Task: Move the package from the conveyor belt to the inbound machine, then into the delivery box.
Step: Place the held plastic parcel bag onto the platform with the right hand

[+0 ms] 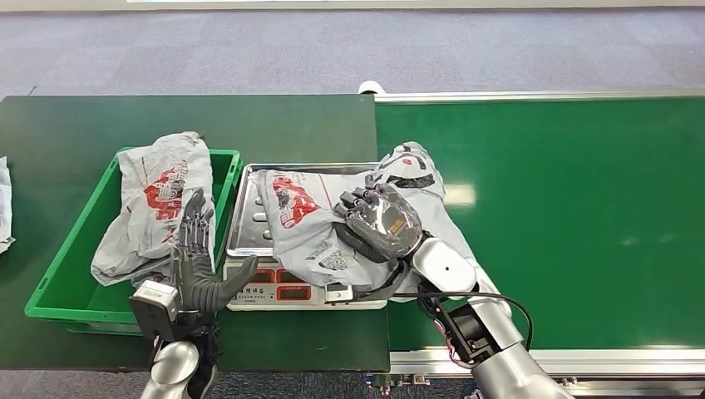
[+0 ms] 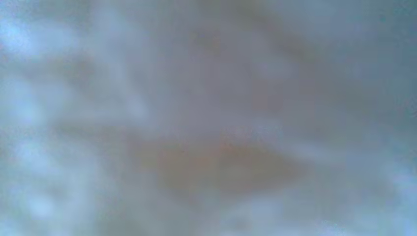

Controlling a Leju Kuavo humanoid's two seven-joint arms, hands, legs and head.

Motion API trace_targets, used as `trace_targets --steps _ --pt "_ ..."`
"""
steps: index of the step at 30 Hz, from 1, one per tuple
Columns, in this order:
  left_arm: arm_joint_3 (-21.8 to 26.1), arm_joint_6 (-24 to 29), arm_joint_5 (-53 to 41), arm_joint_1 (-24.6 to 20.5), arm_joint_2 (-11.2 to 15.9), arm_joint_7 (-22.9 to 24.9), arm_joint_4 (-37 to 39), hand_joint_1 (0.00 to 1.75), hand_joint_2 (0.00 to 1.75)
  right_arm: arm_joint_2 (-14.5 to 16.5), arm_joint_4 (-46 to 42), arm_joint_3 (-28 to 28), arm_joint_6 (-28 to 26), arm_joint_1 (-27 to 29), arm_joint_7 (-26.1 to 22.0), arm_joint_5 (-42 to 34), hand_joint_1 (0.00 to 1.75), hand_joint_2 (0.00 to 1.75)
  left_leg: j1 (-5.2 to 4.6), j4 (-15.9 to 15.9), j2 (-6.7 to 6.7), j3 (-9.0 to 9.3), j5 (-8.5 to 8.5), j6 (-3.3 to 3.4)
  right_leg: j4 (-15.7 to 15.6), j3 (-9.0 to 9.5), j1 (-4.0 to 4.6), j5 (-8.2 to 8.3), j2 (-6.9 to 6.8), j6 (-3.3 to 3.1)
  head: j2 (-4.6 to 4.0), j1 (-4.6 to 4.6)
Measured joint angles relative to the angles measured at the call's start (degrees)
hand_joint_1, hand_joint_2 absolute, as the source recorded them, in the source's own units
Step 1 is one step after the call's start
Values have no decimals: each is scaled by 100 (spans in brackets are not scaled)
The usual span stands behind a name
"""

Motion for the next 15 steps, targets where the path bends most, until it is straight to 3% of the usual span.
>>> trace_targets --steps 7,11,15 --pt "92 37 -113 236 5 21 -306 0 175 207 1879 998 395 -815 1630 334 175 175 0 0 -1 1 1 0 0 1 0 0 -1 0 0 -1" --pt "160 21 -147 347 4 40 -439 0 175 285 2536 1525 560 -1142 2406 340 175 0 0 0 -1 2 1 0 0 0 0 0 -1 0 0 1" --pt "171 -48 -158 380 -9 40 -458 0 175 346 2891 1844 449 -1290 2790 338 175 0 0 1 0 3 1 0 0 0 -1 0 -1 0 0 1"
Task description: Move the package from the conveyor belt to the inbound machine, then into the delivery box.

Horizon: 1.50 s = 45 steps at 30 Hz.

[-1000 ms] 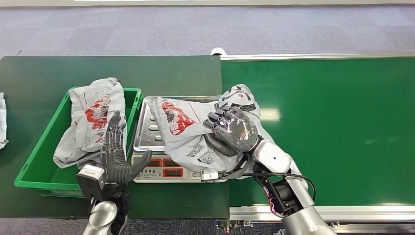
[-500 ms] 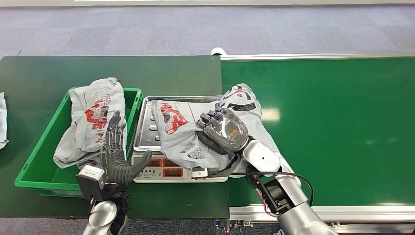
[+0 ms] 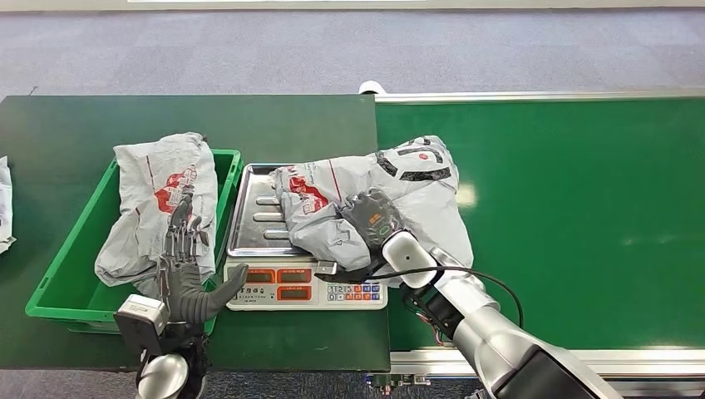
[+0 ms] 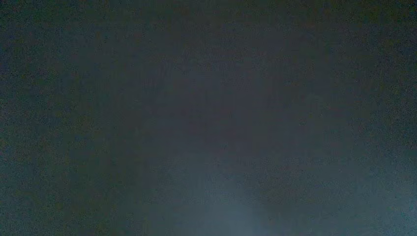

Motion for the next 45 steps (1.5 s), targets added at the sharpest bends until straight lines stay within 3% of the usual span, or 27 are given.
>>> trace_targets --steps 6,7,10,11,15,19,22,26,28,32,35,40,45 --pt "-1 -104 -4 -60 -55 -48 15 0 175 36 260 249 -320 -20 -288 -6 175 0 0 0 0 5 0 0 0 1 0 1 1 0 0 1" --pt "-2 -108 -4 -81 -63 -51 23 0 175 41 291 275 -349 -20 -325 -9 163 0 0 0 1 6 0 0 0 1 0 1 1 0 0 -1" --pt "-3 -128 -4 -131 -89 -62 45 0 175 51 324 291 -436 -9 -558 -103 32 0 0 0 2 7 0 0 0 1 1 1 2 0 -1 -1" --pt "-3 -143 -4 -142 -99 -70 51 0 175 46 267 258 -461 22 -769 -229 0 0 1 0 2 7 0 0 0 1 1 1 2 0 -1 1" --pt "-2 -174 -8 -195 -157 -85 69 0 175 46 -375 -282 -489 417 -2196 -1141 0 0 1 0 1 4 -1 -1 0 -1 1 0 2 -1 -1 0" --pt "-1 -131 -39 -245 -189 -52 110 0 175 313 -929 -1352 -496 819 -3642 -2167 0 0 1 0 1 0 -1 -1 0 -4 2 -1 1 -1 -1 -1" --pt "-1 -60 -48 -275 -199 -44 151 0 175 529 -1186 -1987 -467 1025 -4300 -3327 0 0 1 0 1 1 -1 -1 0 -3 2 -1 1 -2 0 0" --pt "-2 84 -48 -270 -212 -37 155 0 175 545 -1901 -2189 -88 1427 -4297 -5030 0 0 1 0 1 1 -1 0 0 -2 0 -1 1 -1 0 1" --pt "-3 150 -51 -238 -213 -26 132 0 175 498 -2425 -2237 98 1727 -4128 -5519 0 0 0 0 0 1 -2 -1 0 -3 -1 -1 1 -1 0 0" --pt "-14 259 -69 -127 -212 -14 46 0 175 388 -3325 -2329 225 2359 -3793 -5699 0 175 0 0 0 0 -7 -3 -1 -6 -1 -4 1 0 0 1" --pt "-33 304 -93 -58 -212 -1 -13 0 175 337 -3856 -2416 213 2818 -3715 -5770 0 175 1 -1 0 0 -9 -5 -1 -8 0 -8 1 -2 0 0" --pt "-183 36 -29 2 -209 118 -49 0 175 311 -4696 -2740 376 3599 -3753 -6671 0 175 1 -1 0 -1 -10 -6 -2 -8 0 -11 1 -3 0 0" --pt "-513 -327 -215 -331 -197 318 87 0 175 302 -5493 -3242 203 4123 -4024 -6852 0 175 -1 0 0 1 -9 -5 -3 -5 -2 -8 1 -2 0 0"
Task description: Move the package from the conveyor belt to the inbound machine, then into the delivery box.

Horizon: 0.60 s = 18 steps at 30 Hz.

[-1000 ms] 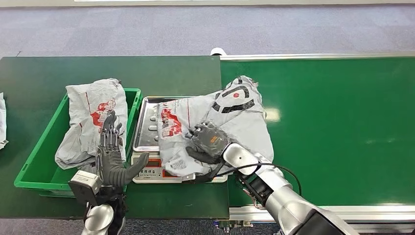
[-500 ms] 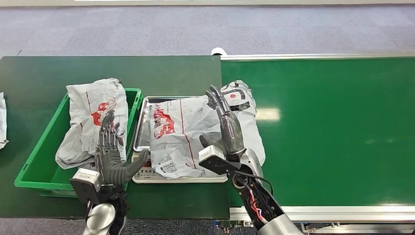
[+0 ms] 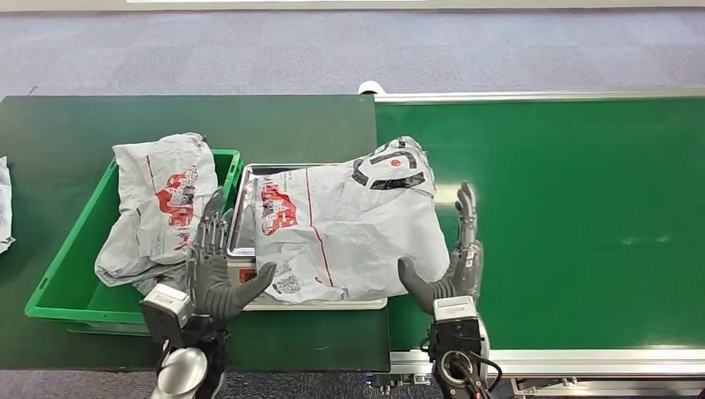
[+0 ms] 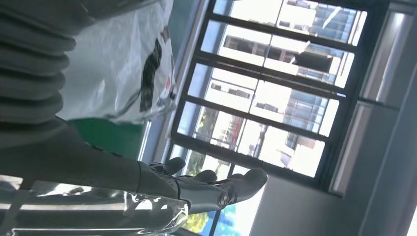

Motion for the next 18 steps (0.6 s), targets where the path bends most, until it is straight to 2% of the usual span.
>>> trace_targets --steps 6,18 --pt "-527 -463 -1164 -890 95 580 479 0 175 -6 -198 -325 105 60 89 -147 0 175 1 0 2 5 6 1 0 7 1 8 1 -3 0 0" --pt "-991 -1261 -2640 -2477 400 1852 1670 0 175 -13 -180 -515 286 -68 164 -171 0 175 2 0 2 2 6 0 3 3 3 8 1 -4 0 -1"
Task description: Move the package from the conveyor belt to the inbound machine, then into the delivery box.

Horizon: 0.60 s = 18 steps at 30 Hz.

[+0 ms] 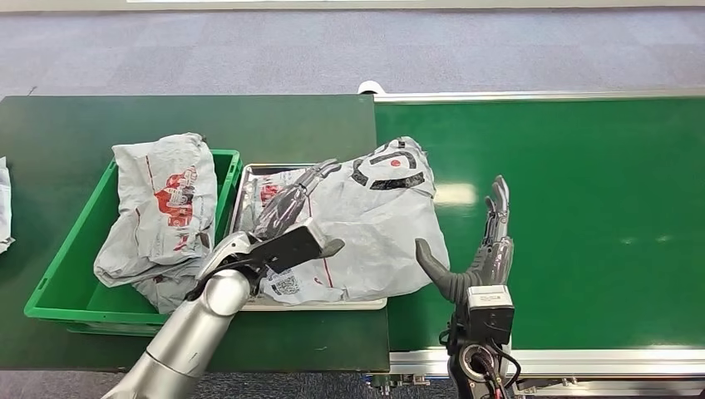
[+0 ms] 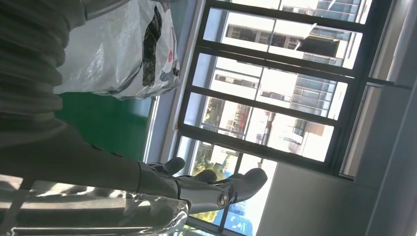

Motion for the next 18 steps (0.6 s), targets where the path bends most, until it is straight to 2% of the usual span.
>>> trace_targets --steps 8,14,16,18 --pt "-394 -501 -566 -595 234 513 1096 0 175 -20 60 -110 111 -109 89 64 0 175 0 0 1 0 0 0 0 -1 0 0 0 0 0 -1" --pt "-640 -539 -800 -867 326 606 1687 0 175 -32 97 -149 118 -174 171 180 0 175 0 0 0 -1 0 0 0 -1 0 0 0 0 0 1" --pt "-669 -521 -797 -923 345 602 1802 17 175 -33 102 -154 116 -190 199 238 0 175 0 0 1 -1 0 0 0 0 0 0 0 0 0 0" --pt "-688 -487 -769 -949 363 580 1884 99 175 -33 113 -158 115 -200 230 281 0 175 0 0 1 0 0 0 0 0 0 0 0 0 0 -1"
